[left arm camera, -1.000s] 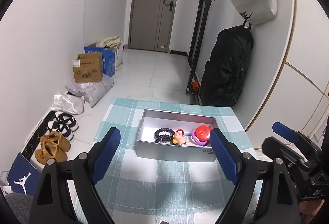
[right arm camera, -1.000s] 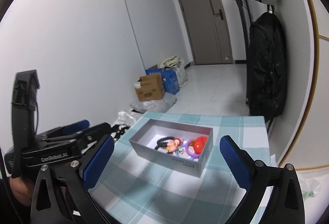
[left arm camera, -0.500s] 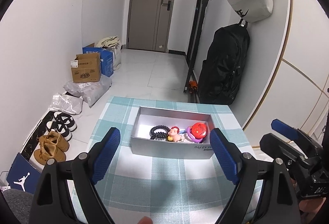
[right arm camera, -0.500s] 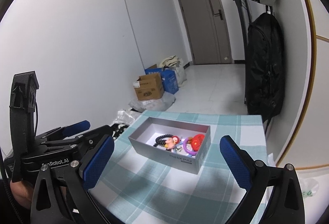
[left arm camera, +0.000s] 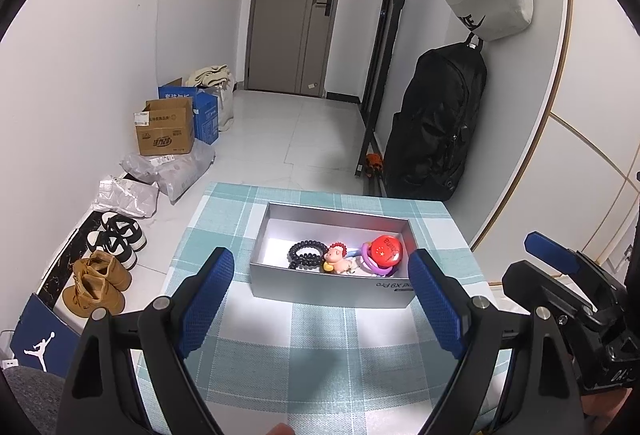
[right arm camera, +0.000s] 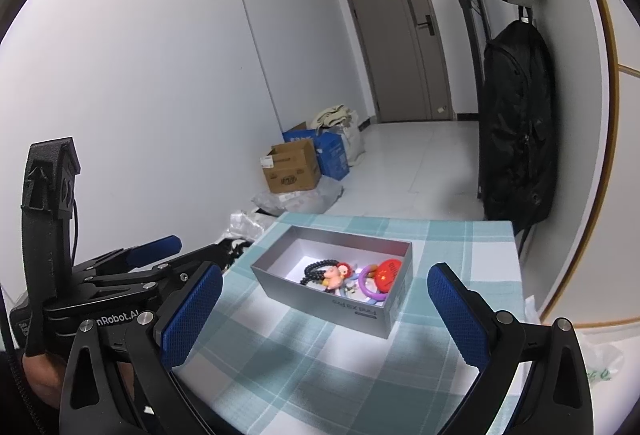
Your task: Organize jewelry
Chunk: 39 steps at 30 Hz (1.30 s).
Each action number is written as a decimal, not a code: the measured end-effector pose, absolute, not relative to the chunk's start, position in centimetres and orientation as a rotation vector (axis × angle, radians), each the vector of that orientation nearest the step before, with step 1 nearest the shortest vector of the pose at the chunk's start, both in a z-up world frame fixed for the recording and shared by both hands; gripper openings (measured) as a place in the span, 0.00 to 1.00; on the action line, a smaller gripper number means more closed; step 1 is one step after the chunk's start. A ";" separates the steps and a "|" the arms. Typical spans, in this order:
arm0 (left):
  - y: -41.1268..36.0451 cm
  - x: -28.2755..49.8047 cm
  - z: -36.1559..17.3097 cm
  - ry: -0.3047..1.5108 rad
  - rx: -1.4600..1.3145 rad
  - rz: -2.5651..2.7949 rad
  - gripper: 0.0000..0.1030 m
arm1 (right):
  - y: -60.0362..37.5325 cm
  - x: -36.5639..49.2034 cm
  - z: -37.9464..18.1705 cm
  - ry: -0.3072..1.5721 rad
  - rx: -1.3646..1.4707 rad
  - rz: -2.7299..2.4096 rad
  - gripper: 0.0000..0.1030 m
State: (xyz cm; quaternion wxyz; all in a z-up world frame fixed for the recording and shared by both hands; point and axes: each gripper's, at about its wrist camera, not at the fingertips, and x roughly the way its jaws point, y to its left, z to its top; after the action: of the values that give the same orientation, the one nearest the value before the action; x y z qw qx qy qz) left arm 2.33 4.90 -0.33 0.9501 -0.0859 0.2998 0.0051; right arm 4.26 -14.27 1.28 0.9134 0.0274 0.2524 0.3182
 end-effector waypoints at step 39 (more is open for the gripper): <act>5.2 2.2 0.0 0.602 -0.200 -0.011 0.83 | -14.3 4.7 0.6 0.564 0.062 0.632 1.00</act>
State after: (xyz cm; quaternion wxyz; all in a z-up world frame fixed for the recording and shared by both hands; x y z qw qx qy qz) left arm 2.22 5.25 -0.05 0.9501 -0.0983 0.2961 -0.0056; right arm 4.72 -14.27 0.63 0.9112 0.0299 0.2736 0.3065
